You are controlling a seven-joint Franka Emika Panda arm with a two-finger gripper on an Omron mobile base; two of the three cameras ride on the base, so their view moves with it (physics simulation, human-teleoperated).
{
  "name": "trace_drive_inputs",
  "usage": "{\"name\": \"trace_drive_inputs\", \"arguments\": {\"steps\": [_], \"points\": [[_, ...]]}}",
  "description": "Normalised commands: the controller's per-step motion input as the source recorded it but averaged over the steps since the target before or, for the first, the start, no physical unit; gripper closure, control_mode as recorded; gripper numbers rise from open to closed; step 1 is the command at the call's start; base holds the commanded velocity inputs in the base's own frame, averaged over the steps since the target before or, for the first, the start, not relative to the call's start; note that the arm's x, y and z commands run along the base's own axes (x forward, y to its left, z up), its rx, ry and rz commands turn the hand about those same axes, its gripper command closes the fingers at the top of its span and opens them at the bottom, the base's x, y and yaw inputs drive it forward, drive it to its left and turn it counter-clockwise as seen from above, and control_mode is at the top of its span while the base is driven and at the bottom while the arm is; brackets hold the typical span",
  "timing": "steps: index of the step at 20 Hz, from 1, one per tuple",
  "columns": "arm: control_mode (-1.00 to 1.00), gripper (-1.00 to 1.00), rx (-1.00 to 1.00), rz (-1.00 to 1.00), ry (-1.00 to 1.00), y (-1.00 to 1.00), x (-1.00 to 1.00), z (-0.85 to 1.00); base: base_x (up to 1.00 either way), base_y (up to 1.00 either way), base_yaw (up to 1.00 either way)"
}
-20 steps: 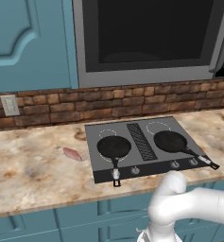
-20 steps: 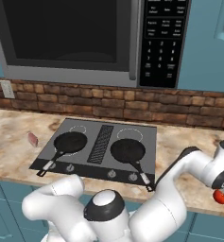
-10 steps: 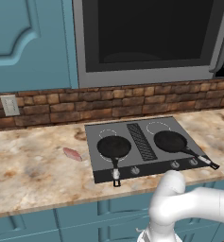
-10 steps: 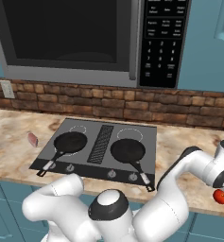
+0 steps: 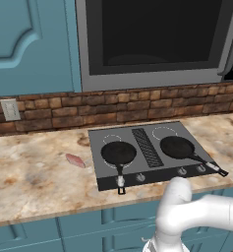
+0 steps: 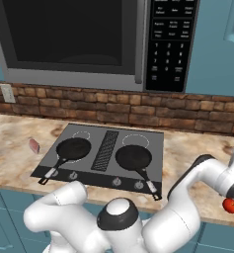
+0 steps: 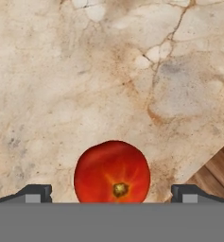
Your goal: Place both pans onto different burners. Then place the tomato and the steak on different pans.
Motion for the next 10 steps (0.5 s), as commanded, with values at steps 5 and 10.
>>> {"name": "trace_drive_inputs", "arguments": {"steps": [5, 10], "points": [[-1.00, -1.00, 0.00, 0.00, 0.00, 0.00, 0.00, -0.15, 0.00, 0.00, 0.00], [-1.00, -1.00, 0.00, 0.00, 0.00, 0.00, 0.00, -0.18, 0.00, 0.00, 0.00]]}}
